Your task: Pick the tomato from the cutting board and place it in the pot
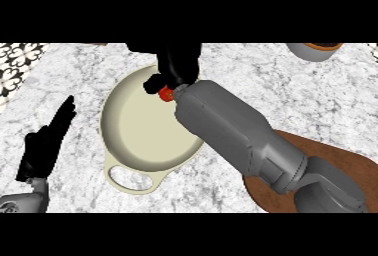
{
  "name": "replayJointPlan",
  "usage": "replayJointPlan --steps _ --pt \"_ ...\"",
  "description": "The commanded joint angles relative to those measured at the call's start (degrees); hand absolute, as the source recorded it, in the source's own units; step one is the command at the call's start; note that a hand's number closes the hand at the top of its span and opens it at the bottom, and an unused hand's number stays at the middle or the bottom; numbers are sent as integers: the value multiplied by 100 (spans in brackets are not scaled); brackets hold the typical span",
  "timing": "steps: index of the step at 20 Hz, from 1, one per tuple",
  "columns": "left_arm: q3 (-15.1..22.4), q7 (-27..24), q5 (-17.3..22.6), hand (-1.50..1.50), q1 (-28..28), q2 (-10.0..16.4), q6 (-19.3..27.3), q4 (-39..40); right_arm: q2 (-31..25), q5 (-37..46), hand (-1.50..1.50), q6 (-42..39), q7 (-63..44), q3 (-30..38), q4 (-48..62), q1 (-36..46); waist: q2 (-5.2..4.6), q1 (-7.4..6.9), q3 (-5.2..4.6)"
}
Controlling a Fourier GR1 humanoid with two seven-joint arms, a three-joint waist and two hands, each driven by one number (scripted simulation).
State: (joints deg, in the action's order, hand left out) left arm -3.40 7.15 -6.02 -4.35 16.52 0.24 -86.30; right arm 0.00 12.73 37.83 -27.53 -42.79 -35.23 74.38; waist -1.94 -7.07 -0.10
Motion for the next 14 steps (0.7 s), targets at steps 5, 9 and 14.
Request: replayJointPlan --steps 5,9,14 --pt "-9 38 -79 0 44 -31 100 -101 0 -963 -150 1587 1268 694 -803 -390 43 86 14" --pt "-240 79 -28 0 -346 13 148 386 0 -1739 -150 1455 1536 639 -1063 -483 62 259 4" --pt "-296 267 -7 0 175 125 63 -190 0 -2402 -150 1037 2215 645 -1382 -997 149 435 11"
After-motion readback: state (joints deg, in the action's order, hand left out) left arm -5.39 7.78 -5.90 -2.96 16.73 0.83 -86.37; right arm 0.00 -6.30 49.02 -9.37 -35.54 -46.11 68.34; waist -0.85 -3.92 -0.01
